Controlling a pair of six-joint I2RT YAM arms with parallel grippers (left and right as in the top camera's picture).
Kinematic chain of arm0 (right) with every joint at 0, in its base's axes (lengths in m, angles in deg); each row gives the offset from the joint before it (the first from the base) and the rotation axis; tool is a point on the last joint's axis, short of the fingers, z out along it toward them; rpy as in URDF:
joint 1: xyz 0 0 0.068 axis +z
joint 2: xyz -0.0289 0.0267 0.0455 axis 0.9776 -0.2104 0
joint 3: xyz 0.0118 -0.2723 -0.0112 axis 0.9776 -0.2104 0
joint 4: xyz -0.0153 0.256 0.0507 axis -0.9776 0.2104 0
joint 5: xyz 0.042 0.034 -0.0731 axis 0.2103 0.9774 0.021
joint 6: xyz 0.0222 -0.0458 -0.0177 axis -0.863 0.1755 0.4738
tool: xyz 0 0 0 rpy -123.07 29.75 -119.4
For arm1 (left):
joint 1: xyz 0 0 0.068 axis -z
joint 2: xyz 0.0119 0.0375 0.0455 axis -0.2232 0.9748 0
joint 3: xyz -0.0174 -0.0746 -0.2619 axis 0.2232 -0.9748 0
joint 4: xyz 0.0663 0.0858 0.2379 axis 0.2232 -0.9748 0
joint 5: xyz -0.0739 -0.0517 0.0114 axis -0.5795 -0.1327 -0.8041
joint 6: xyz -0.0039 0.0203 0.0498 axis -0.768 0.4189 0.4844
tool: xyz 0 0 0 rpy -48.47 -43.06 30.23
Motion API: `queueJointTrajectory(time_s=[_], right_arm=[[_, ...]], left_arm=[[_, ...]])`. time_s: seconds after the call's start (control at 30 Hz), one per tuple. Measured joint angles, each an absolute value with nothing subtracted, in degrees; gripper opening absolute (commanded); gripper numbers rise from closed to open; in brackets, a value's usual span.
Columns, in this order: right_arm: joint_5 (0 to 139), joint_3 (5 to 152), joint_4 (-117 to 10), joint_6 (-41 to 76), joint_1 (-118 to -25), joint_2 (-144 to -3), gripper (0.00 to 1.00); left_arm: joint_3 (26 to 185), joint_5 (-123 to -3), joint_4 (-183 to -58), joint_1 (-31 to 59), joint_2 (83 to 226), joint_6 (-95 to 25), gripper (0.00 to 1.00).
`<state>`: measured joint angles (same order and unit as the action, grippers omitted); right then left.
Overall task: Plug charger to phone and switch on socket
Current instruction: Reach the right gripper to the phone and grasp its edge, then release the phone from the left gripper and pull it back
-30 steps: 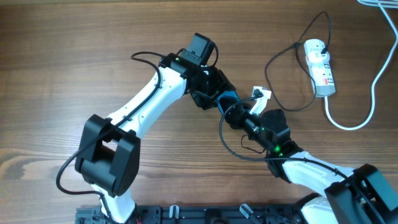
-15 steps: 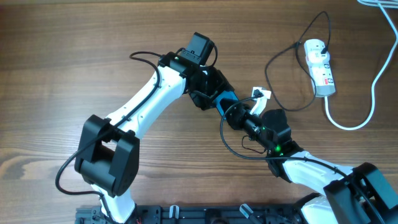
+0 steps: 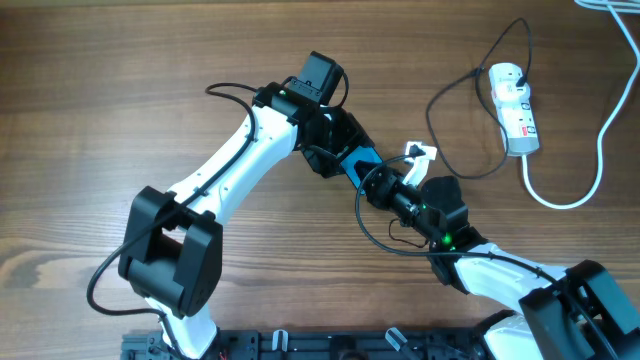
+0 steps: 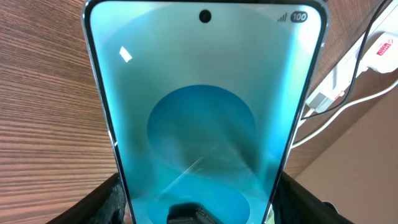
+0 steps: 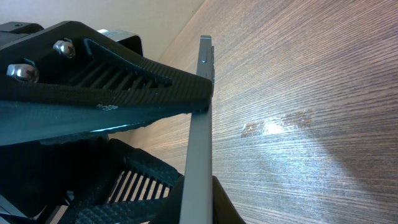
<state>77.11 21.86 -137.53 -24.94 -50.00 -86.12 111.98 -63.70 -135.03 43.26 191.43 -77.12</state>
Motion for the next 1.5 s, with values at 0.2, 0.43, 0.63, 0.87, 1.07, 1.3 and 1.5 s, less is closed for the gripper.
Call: queueJointTrajectory(time_s=[0.2, 0.43, 0.63, 0.87, 1.07, 1.3, 1.5], right_arm=[[78.23, 21.81, -138.5, -27.45, -50.0, -86.12, 0.05], [82.71, 22.12, -140.59, -35.19, -49.5, -86.06, 0.04], [82.1, 22.31, -134.5, -44.26, -49.5, -86.06, 0.04], [85.4, 22.31, -132.99, -69.9, -49.5, -86.06, 0.04], [87.65, 22.4, -141.51, -82.4, -49.5, -86.06, 0.04], [87.54, 22.45, -147.22, -85.0, -49.5, -86.04, 0.04], [87.45, 22.45, -148.51, -85.35, -49.5, -86.04, 0.04]], left_arm=[[112.0, -63.77, -135.05, 43.26, 191.43, -77.32, 0.84], [111.96, -64.16, -137.81, 39.29, 191.43, -74.98, 1.0], [111.94, -64.38, -140.52, 25.78, 185.75, -69.95, 1.0], [111.96, -64.05, -141.96, 13.5, 170.56, -63.98, 1.0], [111.96, -60.25, -146.94, 11.03, 166.1, -59.11, 1.0], [111.94, -58.85, -149.48, 15.46, 166.08, -56.6, 0.94], [110.67, -58.46, -147.05, 25.98, 166.08, -57.19, 0.89]])
